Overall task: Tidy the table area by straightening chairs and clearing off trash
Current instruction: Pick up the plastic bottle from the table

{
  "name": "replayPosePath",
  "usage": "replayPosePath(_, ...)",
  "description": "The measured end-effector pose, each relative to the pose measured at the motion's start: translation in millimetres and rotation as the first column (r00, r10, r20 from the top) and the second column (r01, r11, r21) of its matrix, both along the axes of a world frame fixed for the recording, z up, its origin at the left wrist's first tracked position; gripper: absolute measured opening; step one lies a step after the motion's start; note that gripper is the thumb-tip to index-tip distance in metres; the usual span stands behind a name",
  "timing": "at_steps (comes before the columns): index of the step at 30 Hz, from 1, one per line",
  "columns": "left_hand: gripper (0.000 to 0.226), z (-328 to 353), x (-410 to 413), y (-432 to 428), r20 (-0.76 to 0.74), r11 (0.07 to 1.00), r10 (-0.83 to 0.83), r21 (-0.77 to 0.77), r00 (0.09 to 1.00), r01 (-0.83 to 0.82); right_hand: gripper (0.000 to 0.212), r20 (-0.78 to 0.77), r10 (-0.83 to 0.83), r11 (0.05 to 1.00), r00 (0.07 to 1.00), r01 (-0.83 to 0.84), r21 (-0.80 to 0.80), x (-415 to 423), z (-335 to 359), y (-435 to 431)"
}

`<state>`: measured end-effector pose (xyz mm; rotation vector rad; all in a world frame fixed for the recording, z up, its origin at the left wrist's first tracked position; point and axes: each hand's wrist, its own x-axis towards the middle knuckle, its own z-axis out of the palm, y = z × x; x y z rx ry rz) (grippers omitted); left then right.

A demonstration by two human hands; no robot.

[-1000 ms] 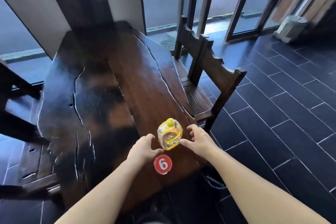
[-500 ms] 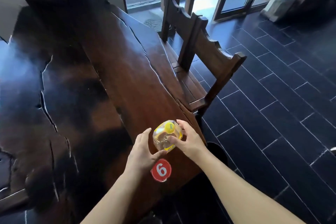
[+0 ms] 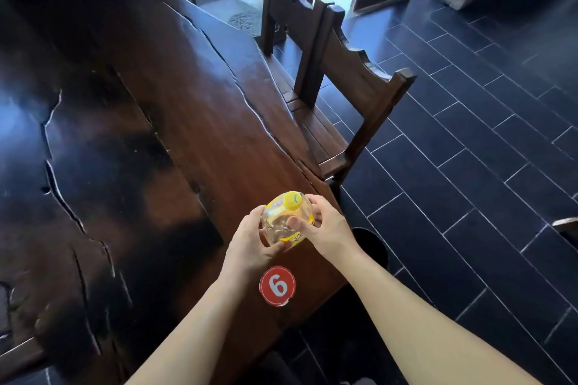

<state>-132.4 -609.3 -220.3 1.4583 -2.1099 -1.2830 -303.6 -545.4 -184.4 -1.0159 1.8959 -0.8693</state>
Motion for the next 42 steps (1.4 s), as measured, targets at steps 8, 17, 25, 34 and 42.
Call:
replayPosePath(8, 0.080, 7.8, -48.0, 6.9, -0.078, 0.993, -0.119, 0.011, 0.990, 0.120, 0.066, 0.011, -0.092, 0.996, 0.996, 0.092, -0.003, -49.7, 11.0, 25.9)
replayPosePath(17, 0.083, 13.5, -159.8, 38.1, -0.091, 0.974, -0.208, 0.069, 0.974, 0.214, 0.090, 0.054, -0.159, 0.987, 0.986, 0.160, -0.007, -158.4, 3.0, 80.2)
replayPosePath(25, 0.084, -4.4, -280.5, 83.2, -0.070, 0.961, -0.246, 0.114, 0.967, 0.252, 0.078, 0.005, -0.110, 0.992, 0.994, 0.109, 0.068, -275.8, -11.5, 129.1)
replayPosePath(34, 0.093, -80.1, -341.6, 118.0, -0.020, 0.970, -0.190, 0.152, 0.982, 0.191, 0.064, 0.049, -0.190, 0.969, 0.981, 0.179, 0.171, -321.2, -83.2, 150.9)
replayPosePath(42, 0.089, -234.5, -353.2, 117.9, 0.035, 0.947, -0.090, 0.311, 0.995, 0.075, 0.063, 0.106, -0.209, 0.944, 0.972, 0.173, 0.280, -326.8, -244.5, 142.1)
